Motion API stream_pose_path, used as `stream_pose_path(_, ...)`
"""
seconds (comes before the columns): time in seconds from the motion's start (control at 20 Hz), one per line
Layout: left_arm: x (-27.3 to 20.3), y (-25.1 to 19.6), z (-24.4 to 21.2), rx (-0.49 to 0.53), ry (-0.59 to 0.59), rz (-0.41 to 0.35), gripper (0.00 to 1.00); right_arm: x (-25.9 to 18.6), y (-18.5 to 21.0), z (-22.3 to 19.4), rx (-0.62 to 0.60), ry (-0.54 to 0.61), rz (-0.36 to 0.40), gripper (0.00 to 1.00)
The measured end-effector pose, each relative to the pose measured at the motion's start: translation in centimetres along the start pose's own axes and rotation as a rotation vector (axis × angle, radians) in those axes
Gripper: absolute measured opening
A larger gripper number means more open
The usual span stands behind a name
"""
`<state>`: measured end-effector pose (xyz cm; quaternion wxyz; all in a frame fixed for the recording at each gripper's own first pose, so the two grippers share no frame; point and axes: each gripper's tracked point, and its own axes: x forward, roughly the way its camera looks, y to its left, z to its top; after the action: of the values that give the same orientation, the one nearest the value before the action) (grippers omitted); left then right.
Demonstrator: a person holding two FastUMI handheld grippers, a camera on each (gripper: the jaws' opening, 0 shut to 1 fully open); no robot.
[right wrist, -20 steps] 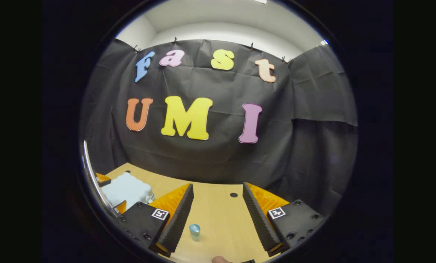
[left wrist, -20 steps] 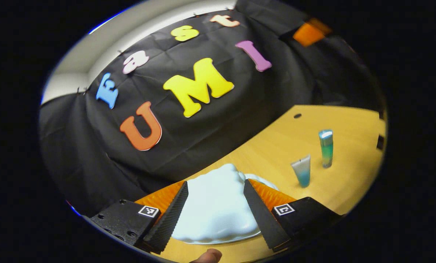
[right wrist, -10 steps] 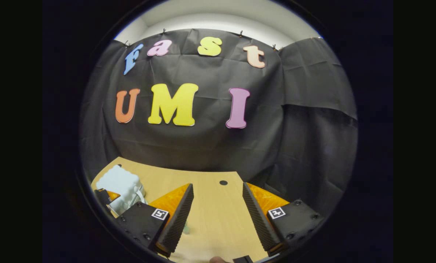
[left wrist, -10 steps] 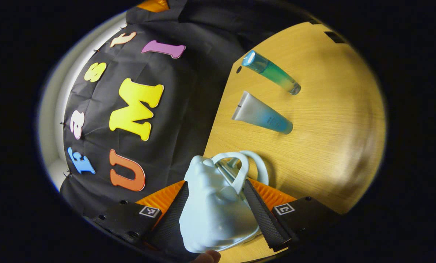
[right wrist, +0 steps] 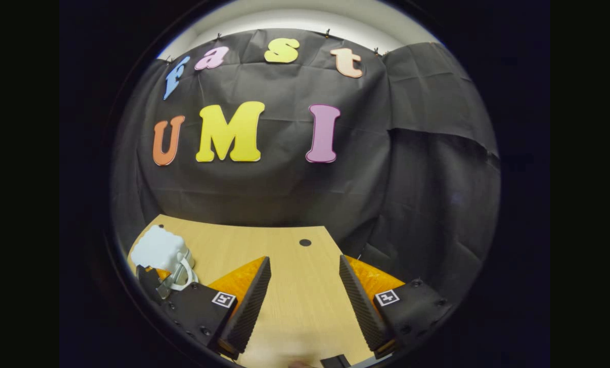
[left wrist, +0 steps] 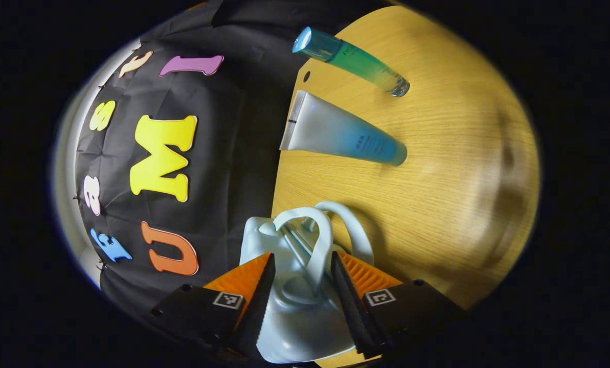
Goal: First open the suitcase, pack the skin care products into it, and then close the suitcase.
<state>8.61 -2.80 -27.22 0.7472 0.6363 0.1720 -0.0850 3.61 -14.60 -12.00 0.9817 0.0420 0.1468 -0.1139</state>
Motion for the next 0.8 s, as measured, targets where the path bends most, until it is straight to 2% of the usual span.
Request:
stream_pose_path(0.05,0.0,0.0,0.4,0.004,0.004,0.000,0.59,0.1,0.1,0.0,0.001,0.002,0.007,0.80)
stream_pose_path(0.1,-0.2,0.0,0.4,0.007,0.011,0.005,0.55,0.3,-0.1,-0.3,-0.002,0.005,0.012,0.80)
stream_pose_path(0.15,-0.2,-0.1,0.5,0.012,0.018,0.006,0.45,0.4,0.0,-0.3,-0.004,0.005,0.020,0.80)
stream_pose_path(0.25,0.0,-0.6,0.6,0.030,0.041,0.001,0.43,0.6,0.0,-0.2,-0.004,0.004,0.035,0.80)
stream_pose_path(0.3,0.2,-1.0,0.9,0.056,0.041,-0.026,0.37,0.7,0.0,-0.4,-0.005,0.005,0.043,0.80)
stream_pose_path(0.4,0.4,-1.0,0.9,0.073,0.049,-0.036,0.18,1.0,-0.2,-0.7,-0.013,0.013,0.049,0.80)
stream_pose_path(0.6,0.0,-0.4,1.5,0.025,0.027,-0.016,0.09,1.3,-0.6,-0.3,-0.010,0.009,0.057,0.80)
stream_pose_path(0.8,-1.3,2.0,0.4,-0.204,0.033,0.008,0.03,1.5,-0.8,-0.2,-0.023,0.004,0.046,0.80)
